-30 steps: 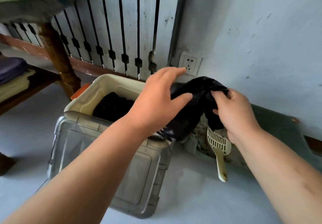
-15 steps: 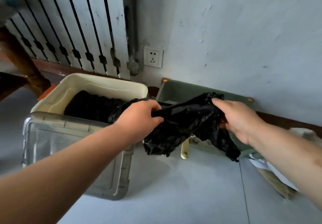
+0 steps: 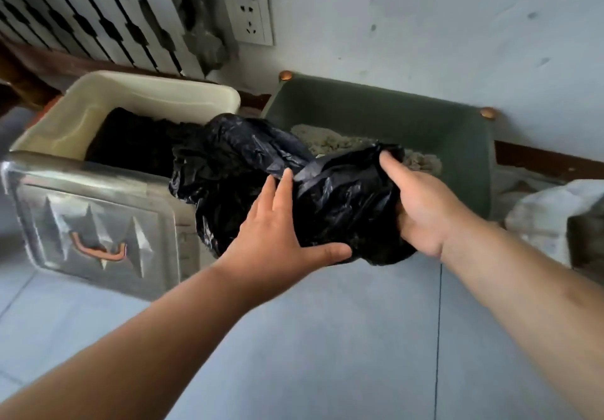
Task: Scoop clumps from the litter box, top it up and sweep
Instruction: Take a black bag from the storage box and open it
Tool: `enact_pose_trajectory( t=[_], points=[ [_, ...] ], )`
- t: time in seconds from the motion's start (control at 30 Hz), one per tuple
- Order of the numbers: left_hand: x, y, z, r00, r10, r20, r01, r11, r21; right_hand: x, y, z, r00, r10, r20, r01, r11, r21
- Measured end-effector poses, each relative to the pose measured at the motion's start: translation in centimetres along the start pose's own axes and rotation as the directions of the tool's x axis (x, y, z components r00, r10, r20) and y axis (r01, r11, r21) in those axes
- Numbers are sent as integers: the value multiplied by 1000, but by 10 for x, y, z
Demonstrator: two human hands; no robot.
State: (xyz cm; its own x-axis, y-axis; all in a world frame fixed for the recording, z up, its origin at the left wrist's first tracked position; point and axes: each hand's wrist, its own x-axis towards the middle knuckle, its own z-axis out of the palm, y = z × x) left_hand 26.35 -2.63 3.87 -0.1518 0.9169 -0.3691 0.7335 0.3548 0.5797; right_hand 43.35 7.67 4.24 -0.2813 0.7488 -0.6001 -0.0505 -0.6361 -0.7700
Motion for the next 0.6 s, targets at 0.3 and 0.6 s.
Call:
enact_pose_trajectory(
  t=[0.3,0.6],
  points=[
    [-2,-15,15,875,-173,-453,134,984,-117,-6,1,-28,916,11,401,60,985,-164],
    [-2,-36,7,786,-452,-421,273,866,-419,-32,12,-58,873,205,442,29,884,-466]
  ],
)
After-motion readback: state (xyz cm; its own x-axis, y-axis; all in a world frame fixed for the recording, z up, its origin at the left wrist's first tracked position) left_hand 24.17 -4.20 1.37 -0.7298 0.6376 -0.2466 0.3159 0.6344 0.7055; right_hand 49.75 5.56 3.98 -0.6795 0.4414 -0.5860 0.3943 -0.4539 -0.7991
